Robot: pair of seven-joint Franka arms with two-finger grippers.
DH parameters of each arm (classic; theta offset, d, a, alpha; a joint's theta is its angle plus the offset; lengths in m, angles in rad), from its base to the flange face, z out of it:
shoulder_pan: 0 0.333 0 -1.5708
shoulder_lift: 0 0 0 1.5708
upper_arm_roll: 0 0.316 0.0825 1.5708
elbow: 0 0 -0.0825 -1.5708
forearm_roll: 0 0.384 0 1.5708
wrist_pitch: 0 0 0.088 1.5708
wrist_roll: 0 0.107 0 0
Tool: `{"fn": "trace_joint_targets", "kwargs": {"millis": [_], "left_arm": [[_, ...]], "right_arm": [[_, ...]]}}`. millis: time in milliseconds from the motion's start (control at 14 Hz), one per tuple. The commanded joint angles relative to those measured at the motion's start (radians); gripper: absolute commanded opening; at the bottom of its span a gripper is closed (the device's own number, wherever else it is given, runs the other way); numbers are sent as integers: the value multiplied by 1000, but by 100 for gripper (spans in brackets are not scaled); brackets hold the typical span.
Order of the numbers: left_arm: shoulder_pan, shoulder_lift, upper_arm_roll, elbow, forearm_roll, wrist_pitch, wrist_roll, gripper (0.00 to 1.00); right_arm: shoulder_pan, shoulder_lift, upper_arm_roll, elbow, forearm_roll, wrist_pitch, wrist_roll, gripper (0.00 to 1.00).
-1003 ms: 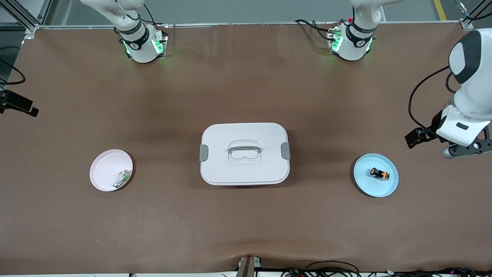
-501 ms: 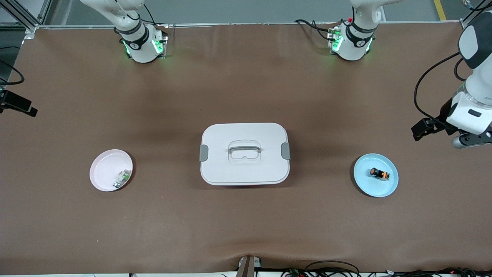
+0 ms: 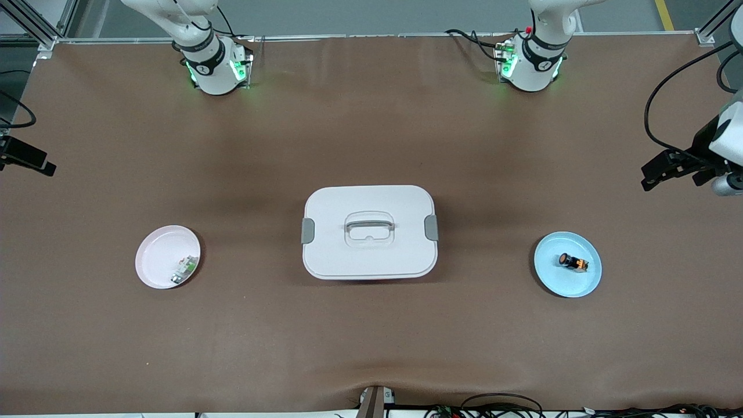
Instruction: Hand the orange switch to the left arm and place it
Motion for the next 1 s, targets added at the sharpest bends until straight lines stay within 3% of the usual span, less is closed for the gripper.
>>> {"fn": "trace_joint_targets", "kwargs": {"millis": [0, 287, 716, 931], "left_arm": [[-106, -12, 101, -6, -18, -12, 16, 100], [-293, -9, 279, -7, -18, -12, 16, 100], [-332, -4, 287, -12, -9, -18, -8, 100], [-323, -21, 284, -24, -8, -21, -5, 100]], "right_arm": [[-9, 5, 6, 13, 1, -2, 13, 100], [-9, 5, 6, 13, 3, -4, 13, 100], [-9, 5, 6, 13, 12, -5, 16, 100], [-37, 5, 3, 13, 75, -5, 15, 100]]}}
